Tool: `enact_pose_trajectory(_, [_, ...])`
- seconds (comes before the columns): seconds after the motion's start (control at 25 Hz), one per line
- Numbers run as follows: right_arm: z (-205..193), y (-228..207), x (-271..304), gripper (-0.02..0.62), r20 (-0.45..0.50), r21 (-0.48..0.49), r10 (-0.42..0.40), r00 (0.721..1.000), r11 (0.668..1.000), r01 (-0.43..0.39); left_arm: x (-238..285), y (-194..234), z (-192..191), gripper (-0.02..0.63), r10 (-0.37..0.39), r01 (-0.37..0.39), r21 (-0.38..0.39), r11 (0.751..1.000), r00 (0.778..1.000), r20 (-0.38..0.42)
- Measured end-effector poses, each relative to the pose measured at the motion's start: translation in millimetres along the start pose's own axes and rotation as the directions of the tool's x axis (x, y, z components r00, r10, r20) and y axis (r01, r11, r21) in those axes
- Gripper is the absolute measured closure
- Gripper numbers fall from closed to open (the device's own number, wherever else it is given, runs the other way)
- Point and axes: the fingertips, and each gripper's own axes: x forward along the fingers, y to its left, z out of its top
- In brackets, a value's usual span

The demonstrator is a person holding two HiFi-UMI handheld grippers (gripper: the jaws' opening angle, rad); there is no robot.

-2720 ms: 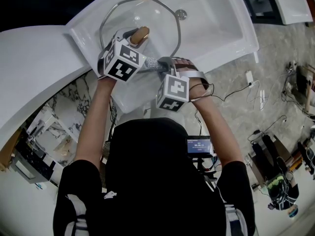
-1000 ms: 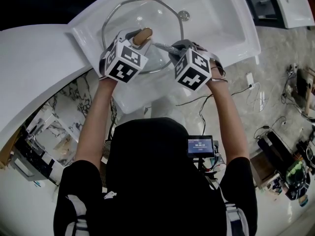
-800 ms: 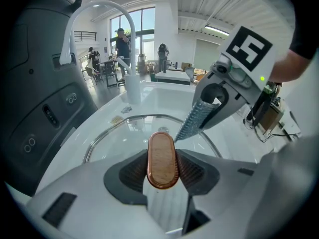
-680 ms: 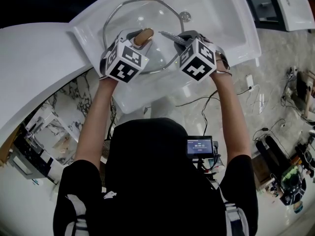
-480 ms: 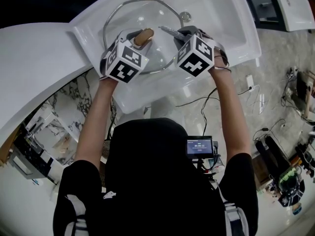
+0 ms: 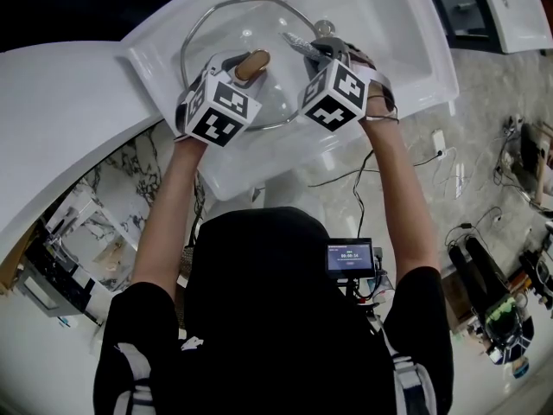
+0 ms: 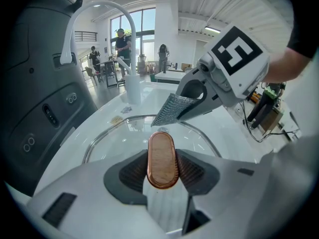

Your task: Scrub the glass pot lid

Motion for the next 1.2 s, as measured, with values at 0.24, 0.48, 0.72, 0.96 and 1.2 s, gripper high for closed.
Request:
enact_pose_trajectory(0.24, [0,7,0,0.526,0.000,-0.029,-0.046,0.999,0.998,0.046,0,0,0,0.437,-0.005,0.005,0.000,1.000,1.000,0.005])
enact_pose_trajectory(0.48, [-1,20,-5,0.526,-0.010,-0.048,-0.029,1.000,0.998,0.029,0,1,0,0.437,-0.011,0.011,-0.001,1.000,1.000,0.009])
enact_pose_trajectory(0.72, [-2,33,-8,0.526,-0.016,-0.053,-0.015,1.000,0.998,0.014,1,0,0,0.437,-0.021,0.021,0.008,1.000,1.000,0.011])
enact_pose_trajectory(0.96, [-2,48,-12,0.525,-0.019,-0.062,-0.008,1.000,0.998,0.007,1,1,-1,0.437,-0.029,0.029,0.011,1.000,1.000,0.011])
enact_pose_trajectory(1.2, [-3,62,-17,0.523,-0.020,-0.062,0.011,1.000,0.998,-0.012,0,0,0,0.437,-0.030,0.030,0.014,0.999,0.999,0.013])
